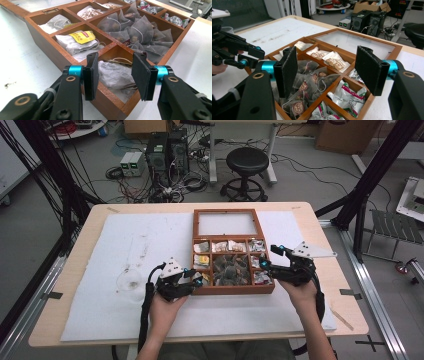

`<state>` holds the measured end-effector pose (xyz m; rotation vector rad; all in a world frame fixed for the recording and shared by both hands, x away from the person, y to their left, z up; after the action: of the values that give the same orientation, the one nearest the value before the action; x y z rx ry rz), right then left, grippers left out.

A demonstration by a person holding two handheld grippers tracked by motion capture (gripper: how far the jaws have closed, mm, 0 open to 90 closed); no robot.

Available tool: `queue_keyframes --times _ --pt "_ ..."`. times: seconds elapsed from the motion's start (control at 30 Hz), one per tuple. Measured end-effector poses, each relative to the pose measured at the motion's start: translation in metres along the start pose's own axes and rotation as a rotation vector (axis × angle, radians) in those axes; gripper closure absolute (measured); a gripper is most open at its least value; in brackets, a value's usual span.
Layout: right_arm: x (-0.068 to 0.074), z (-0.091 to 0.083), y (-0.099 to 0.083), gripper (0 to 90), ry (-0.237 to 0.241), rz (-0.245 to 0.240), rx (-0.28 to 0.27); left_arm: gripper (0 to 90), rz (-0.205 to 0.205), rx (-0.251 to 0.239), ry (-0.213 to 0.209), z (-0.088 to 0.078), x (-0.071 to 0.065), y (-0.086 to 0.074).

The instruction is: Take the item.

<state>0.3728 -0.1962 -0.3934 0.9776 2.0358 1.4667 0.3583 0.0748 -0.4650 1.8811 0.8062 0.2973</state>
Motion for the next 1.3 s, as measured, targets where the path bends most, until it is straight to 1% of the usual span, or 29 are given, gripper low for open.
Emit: queue_keyframes --times 0.1,0.13,0.2,0.23,0.27,0.3,0.4,0.43,0.47,0.53,0.67,0.77,0.8,0.83,0.87,0.97,1.0,1.03,1.1,1.17,1.2,1.23,1.3 --pt "-0.002 -0.003 0.001 35.6 -0.002 -0.005 -0.001 56.7 0.014 0.026 0.001 0.003 -0.002 0.001" --pt "-0.002 -0.005 0.002 35.5 -0.009 -0.011 -0.007 56.7 0.026 0.04 0.005 0.006 -0.004 0.001" --pt "-0.002 -0.006 0.002 35.5 -0.007 -0.011 -0.008 57.1 0.024 0.044 0.006 0.007 -0.004 0.001" --pt "-0.002 -0.008 0.002 35.5 -0.007 -0.012 -0.009 59.6 0.024 0.05 0.005 0.007 -0.003 0.0" --pt "-0.002 -0.009 0.002 35.5 -0.008 -0.014 -0.011 66.6 0.028 0.056 0.01 0.007 -0.003 -0.001" --pt "-0.002 -0.009 0.002 35.5 -0.008 -0.014 -0.011 66.6 0.029 0.059 0.009 0.007 -0.003 -0.001" --pt "-0.005 -0.012 0.001 35.5 -0.019 -0.011 -0.013 83.5 0.036 0.058 0.007 0.007 -0.004 -0.001" --pt "-0.005 -0.012 0.001 35.5 -0.019 -0.011 -0.013 83.5 0.037 0.056 0.004 0.006 -0.004 -0.001" --pt "-0.006 -0.013 0.001 35.5 -0.021 -0.008 -0.015 86.9 0.039 0.051 0.006 0.006 -0.003 0.0" --pt "-0.008 -0.014 0.002 35.6 -0.027 -0.012 -0.024 88.4 0.027 0.025 -0.007 0.005 -0.005 0.002" --pt "-0.008 -0.017 0.003 35.6 -0.033 -0.013 -0.03 89.2 0.01 -0.055 -0.035 -0.002 -0.007 0.011" --pt "-0.009 -0.017 0.003 35.5 -0.034 -0.012 -0.03 89.2 -0.001 -0.103 -0.052 -0.009 -0.007 0.017" --pt "-0.01 -0.017 0.003 35.5 -0.035 -0.011 -0.031 89.2 -0.013 -0.136 -0.068 -0.013 -0.007 0.021" --pt "-0.01 -0.017 0.003 35.5 -0.035 -0.011 -0.031 89.2 -0.013 -0.136 -0.068 -0.013 -0.007 0.021" --pt "-0.01 -0.017 0.003 35.5 -0.037 -0.011 -0.032 89.2 -0.017 -0.158 -0.071 -0.016 -0.006 0.023" --pt "-0.011 -0.018 0.003 35.6 -0.04 -0.008 -0.033 89.3 -0.029 -0.201 -0.077 -0.023 -0.005 0.029" --pt "-0.012 -0.018 0.002 35.6 -0.041 -0.009 -0.033 89.3 -0.035 -0.225 -0.078 -0.027 -0.005 0.032" --pt "-0.012 -0.018 0.002 35.6 -0.041 -0.009 -0.033 89.3 -0.035 -0.225 -0.078 -0.027 -0.005 0.032" --pt "-0.012 -0.018 0.002 35.6 -0.042 -0.007 -0.032 89.2 -0.041 -0.245 -0.085 -0.031 -0.004 0.036" --pt "-0.012 -0.018 0.001 35.6 -0.042 -0.002 -0.029 89.3 -0.044 -0.274 -0.09 -0.038 -0.004 0.042" --pt "-0.012 -0.018 0.001 35.5 -0.043 -0.002 -0.029 89.3 -0.042 -0.306 -0.087 -0.047 -0.004 0.05" --pt "-0.012 -0.018 0.001 35.5 -0.043 -0.002 -0.029 89.3 -0.042 -0.306 -0.087 -0.047 -0.004 0.05" --pt "-0.012 -0.017 0.001 35.6 -0.044 -0.003 -0.029 89.3 -0.05 -0.338 -0.09 -0.056 -0.003 0.056"
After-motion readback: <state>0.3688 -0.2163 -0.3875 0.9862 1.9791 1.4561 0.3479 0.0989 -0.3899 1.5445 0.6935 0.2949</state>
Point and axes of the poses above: each handheld gripper's, and its own axes: z roughly forward along the jaws, y roughly out of its top, x roughly to its left, the point moved 8 cm from there along z, roughly forward along the jaws, and after that the axes turned 3 degrees about -y, right-handed, at the moved point
